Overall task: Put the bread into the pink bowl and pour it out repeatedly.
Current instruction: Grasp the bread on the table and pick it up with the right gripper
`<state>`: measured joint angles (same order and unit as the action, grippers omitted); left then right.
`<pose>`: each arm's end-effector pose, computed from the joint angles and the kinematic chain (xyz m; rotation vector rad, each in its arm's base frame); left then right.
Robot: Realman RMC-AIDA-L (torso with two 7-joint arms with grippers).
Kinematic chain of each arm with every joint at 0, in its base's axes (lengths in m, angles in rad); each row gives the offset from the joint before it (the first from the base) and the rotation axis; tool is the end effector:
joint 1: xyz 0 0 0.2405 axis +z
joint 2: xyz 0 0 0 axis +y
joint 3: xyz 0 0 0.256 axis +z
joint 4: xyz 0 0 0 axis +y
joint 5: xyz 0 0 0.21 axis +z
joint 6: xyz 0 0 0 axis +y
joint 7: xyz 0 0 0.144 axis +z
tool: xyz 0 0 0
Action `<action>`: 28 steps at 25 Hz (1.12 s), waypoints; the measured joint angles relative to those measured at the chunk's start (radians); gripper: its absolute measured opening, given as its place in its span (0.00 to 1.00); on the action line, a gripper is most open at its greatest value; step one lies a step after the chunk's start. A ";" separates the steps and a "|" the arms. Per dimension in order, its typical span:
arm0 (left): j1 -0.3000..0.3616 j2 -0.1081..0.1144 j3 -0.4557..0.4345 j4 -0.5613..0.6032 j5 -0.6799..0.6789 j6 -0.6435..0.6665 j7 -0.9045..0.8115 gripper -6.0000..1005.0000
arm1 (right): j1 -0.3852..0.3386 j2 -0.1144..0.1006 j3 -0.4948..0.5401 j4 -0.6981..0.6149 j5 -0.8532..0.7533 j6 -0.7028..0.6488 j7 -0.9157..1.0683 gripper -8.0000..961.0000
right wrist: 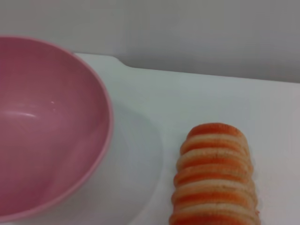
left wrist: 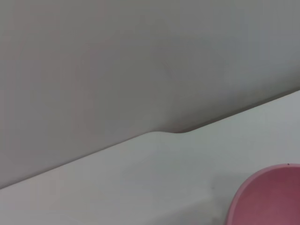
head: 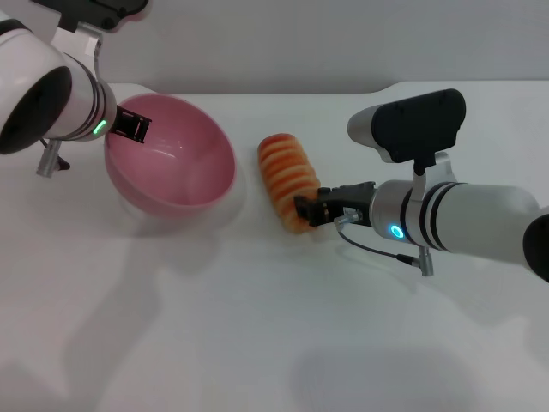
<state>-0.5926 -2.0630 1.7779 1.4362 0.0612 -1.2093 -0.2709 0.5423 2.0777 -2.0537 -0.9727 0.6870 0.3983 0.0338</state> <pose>-0.1615 0.3946 0.0035 -1.8575 -0.8811 0.3399 0.1900 0.3630 -0.1273 -2.2565 1.1005 0.1539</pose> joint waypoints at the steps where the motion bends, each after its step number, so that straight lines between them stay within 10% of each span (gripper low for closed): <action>1: 0.000 0.000 0.000 0.000 0.000 0.000 0.001 0.05 | -0.002 0.000 0.000 -0.004 0.000 0.000 -0.004 0.49; 28: 0.025 -0.003 0.047 0.000 -0.136 0.071 0.067 0.05 | -0.298 0.001 0.191 -0.553 -0.283 0.174 0.000 0.21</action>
<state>-0.5674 -2.0657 1.8248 1.4358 -0.0747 -1.1385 -0.2042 0.2447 2.0785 -1.8624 -1.5261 0.4040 0.5722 0.0334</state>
